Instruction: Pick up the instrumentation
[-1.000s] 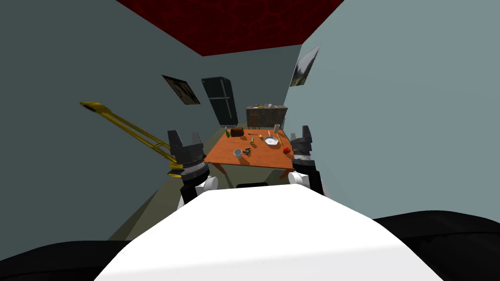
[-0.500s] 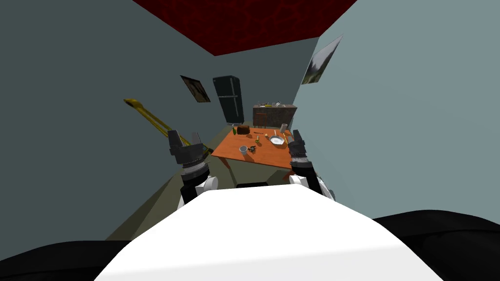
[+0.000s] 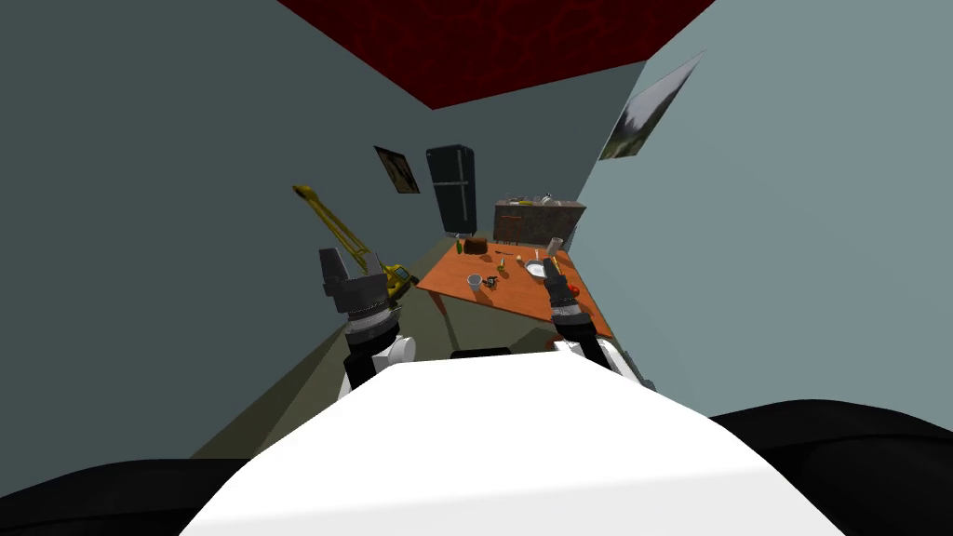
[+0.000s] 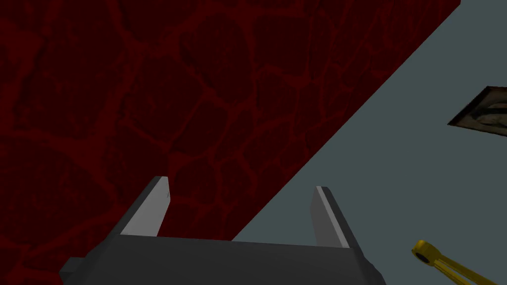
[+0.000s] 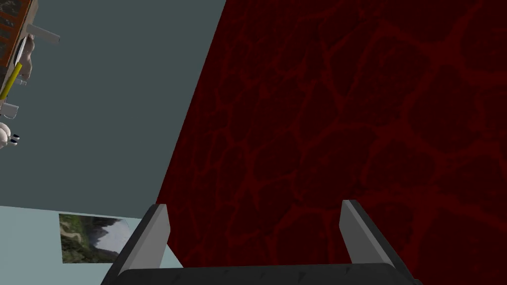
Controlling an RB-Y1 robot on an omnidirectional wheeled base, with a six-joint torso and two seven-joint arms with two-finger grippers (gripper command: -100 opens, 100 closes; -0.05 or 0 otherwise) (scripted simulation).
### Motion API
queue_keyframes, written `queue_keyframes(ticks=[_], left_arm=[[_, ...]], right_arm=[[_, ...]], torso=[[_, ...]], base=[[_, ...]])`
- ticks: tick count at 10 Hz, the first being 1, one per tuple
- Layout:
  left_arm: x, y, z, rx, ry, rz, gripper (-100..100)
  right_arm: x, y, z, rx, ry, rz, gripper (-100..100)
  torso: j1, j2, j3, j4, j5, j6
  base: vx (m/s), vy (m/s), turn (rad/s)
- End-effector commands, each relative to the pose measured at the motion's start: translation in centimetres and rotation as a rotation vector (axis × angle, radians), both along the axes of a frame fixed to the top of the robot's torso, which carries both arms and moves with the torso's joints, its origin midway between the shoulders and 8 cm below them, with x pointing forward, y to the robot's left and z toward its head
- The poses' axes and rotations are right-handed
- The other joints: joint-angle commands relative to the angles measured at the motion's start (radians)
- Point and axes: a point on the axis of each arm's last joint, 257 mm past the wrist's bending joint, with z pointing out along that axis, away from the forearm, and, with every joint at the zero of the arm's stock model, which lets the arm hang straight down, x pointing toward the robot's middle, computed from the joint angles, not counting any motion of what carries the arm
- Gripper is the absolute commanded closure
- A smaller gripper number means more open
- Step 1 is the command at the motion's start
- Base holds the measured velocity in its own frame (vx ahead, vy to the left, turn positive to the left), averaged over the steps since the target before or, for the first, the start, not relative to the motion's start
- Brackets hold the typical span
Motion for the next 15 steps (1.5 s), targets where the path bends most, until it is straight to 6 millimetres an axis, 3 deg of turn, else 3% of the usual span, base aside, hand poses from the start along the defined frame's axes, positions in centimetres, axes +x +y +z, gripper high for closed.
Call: queue_keyframes(ticks=[1, 2, 3, 4, 5, 6, 7, 8, 9, 10, 11, 12, 13, 14, 15], left_arm=[[0.0, 0.0, 0.0, 0.000, 0.000, 0.000, 0], [0.0, 0.0, 0.0, 0.000, 0.000, 0.000, 0], [0.0, 0.0, 0.0, 0.000, 0.000, 0.000, 0], [0.0, 0.0, 0.0, 0.000, 0.000, 0.000, 0], [0.0, 0.0, 0.0, 0.000, 0.000, 0.000, 0], [0.0, 0.0, 0.0, 0.000, 0.000, 0.000, 0], [0.0, 0.0, 0.0, 0.000, 0.000, 0.000, 0], [0.0, 0.0, 0.0, 0.000, 0.000, 0.000, 0], [0.0, 0.0, 0.0, 0.000, 0.000, 0.000, 0], [0.0, 0.0, 0.0, 0.000, 0.000, 0.000, 0], [0.0, 0.0, 0.0, 0.000, 0.000, 0.000, 0], [0.0, 0.0, 0.0, 0.000, 0.000, 0.000, 0], [0.0, 0.0, 0.0, 0.000, 0.000, 0.000, 0], [0.0, 0.0, 0.0, 0.000, 0.000, 0.000, 0], [0.0, 0.0, 0.0, 0.000, 0.000, 0.000, 0]], right_arm=[[-0.1, 0.5, -1.9, -0.083, 0.041, -0.002, -100], [-0.1, 0.7, -2.0, -0.098, 0.042, -0.003, -100], [-0.2, 1.0, -3.7, -0.166, 0.079, -0.003, -100], [-0.2, 1.1, -3.7, -0.181, 0.079, -0.004, -100], [-0.4, 1.3, -5.6, -0.250, 0.118, -0.001, -100], [-0.4, 1.5, -5.7, -0.270, 0.118, -0.002, -100], [-0.7, 1.6, -7.7, -0.341, 0.158, 0.003, -100], [-0.7, 1.8, -7.8, -0.363, 0.158, 0.002, -100], [-1.2, 1.8, -9.9, -0.434, 0.200, 0.010, -100], [-1.2, 2.0, -10.1, -0.461, 0.200, 0.009, -100], [-1.8, 1.9, -12.3, -0.533, 0.243, 0.020, -100], [-1.8, 2.1, -12.5, -0.563, 0.242, 0.020, -100], [-2.6, 1.9, -14.8, -0.637, 0.286, 0.033, -100], [-2.6, 2.0, -15.0, -0.668, 0.285, 0.034, -100], [-3.5, 1.7, -17.4, -0.743, 0.330, 0.050, -100]], torso=[[0.000, 0.000, 0.000, 0.000, 0.000, 0.000], [0.000, 0.000, 0.000, 0.000, 0.000, -0.001], [-0.001, -0.001, -0.001, 0.000, 0.000, 0.000], [0.000, -0.001, -0.001, 0.000, 0.000, -0.001], [-0.001, -0.002, -0.001, 0.000, 0.000, 0.000], [-0.001, -0.002, -0.001, 0.000, 0.000, -0.001], [-0.001, -0.002, -0.001, 0.000, 0.000, 0.000], [-0.001, -0.002, -0.001, 0.000, 0.000, -0.001], [-0.001, -0.002, -0.001, 0.000, 0.000, 0.001], [-0.001, -0.002, -0.001, 0.000, 0.000, 0.000], [-0.002, -0.002, -0.001, 0.000, 0.000, 0.000], [-0.001, -0.003, -0.001, -0.001, 0.000, 0.000], [-0.002, -0.003, -0.002, -0.001, 0.000, 0.001], [-0.002, -0.003, -0.002, -0.001, 0.000, 0.000], [-0.002, -0.003, -0.002, -0.001, 0.000, 0.000]], base=[[-0.045, 0.041, 0.218], [-0.036, 0.025, 0.124], [-0.036, 0.035, 0.260], [-0.027, 0.025, 0.131], [-0.027, 0.036, 0.314], [-0.023, 0.026, 0.149], [-0.027, 0.037, 0.331], [-0.022, 0.022, 0.117], [-0.022, 0.030, 0.266], [-0.015, 0.022, 0.155], [-0.011, 0.033, 0.332], [-0.008, 0.019, 0.162], [-0.007, 0.029, 0.305], [-0.002, 0.017, 0.184], [0.001, 0.022, 0.419]])
